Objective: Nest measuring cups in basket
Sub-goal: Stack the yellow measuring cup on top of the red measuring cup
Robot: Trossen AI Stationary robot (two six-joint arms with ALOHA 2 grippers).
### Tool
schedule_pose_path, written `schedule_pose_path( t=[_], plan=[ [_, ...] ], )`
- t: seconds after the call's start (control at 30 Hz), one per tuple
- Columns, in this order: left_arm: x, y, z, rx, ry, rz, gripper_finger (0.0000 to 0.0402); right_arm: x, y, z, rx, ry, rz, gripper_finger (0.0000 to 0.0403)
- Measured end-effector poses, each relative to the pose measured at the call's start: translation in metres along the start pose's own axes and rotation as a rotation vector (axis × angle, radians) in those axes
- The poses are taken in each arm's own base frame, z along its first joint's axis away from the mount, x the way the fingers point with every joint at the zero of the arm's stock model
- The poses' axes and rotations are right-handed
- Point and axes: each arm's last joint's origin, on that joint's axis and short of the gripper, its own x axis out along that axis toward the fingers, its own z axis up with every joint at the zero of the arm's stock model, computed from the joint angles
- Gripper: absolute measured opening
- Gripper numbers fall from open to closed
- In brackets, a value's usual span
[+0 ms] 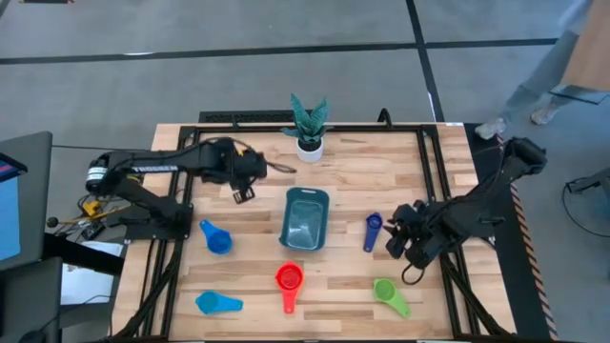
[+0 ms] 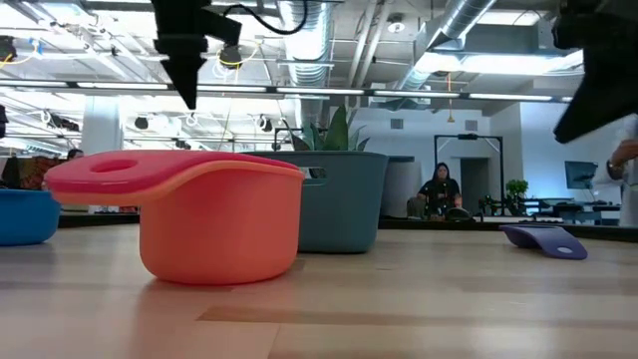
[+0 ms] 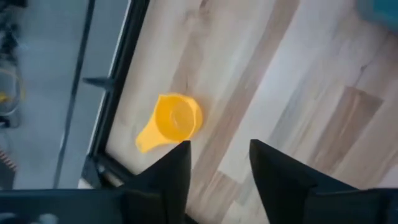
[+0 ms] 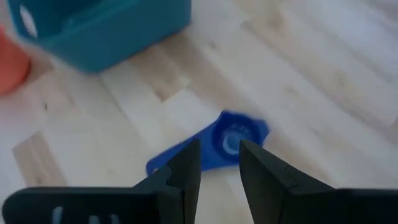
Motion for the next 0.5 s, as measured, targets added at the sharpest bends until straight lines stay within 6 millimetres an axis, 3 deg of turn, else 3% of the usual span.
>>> schedule_pose_path(
  t=[0.2, 0.5],
  plan=[
    [0.013, 0.024, 0.008, 0.064, -0.012, 0.020, 0.0190, 0.009, 0.018, -0.015, -0.018, 0.021, 0.021, 0.0136],
    [0.038, 0.041, 0.012, 0.005, -0.045, -0.056, 0.0183, 0.015, 0.033, -0.035, -0.009, 0.021, 0.044, 0.0135]
  ],
)
